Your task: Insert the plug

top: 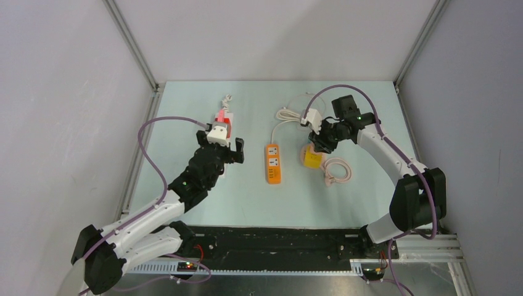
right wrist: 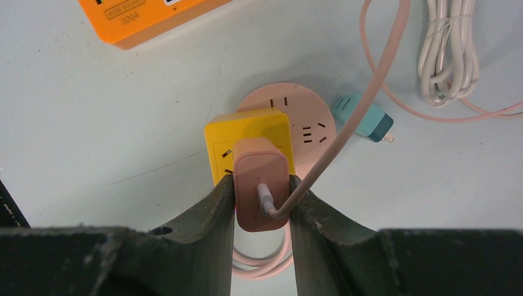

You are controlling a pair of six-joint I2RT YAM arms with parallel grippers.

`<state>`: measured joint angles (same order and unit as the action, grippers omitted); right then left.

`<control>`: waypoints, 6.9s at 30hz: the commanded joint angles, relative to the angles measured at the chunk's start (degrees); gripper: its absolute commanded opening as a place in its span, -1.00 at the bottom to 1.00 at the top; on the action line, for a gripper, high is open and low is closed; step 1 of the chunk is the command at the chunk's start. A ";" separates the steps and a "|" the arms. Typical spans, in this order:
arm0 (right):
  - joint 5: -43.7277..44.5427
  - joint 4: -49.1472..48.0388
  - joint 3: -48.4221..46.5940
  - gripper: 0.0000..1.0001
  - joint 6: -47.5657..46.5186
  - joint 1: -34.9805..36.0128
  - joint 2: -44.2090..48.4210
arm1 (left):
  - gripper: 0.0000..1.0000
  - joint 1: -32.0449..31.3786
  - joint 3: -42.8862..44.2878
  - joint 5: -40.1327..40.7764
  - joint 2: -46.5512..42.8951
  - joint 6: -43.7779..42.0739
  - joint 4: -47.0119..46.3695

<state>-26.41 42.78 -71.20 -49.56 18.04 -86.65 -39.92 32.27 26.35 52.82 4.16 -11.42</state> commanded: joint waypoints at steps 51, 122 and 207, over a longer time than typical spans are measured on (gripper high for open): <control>6.76 -8.18 12.39 -0.89 -1.59 1.43 -3.35 | 0.97 1.56 -0.86 -1.43 0.51 0.58 -2.66; 30.87 -6.17 -20.20 -0.24 55.46 -3.88 -26.74 | 0.97 2.71 7.44 -4.27 11.21 5.36 1.37; -15.86 -1.53 -23.70 -0.44 81.62 9.92 -6.41 | 0.99 2.75 18.55 -49.68 9.63 -21.33 3.46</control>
<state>-39.05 38.59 -91.26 33.82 26.50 -92.82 -37.36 49.28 -20.23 62.15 -12.80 -8.27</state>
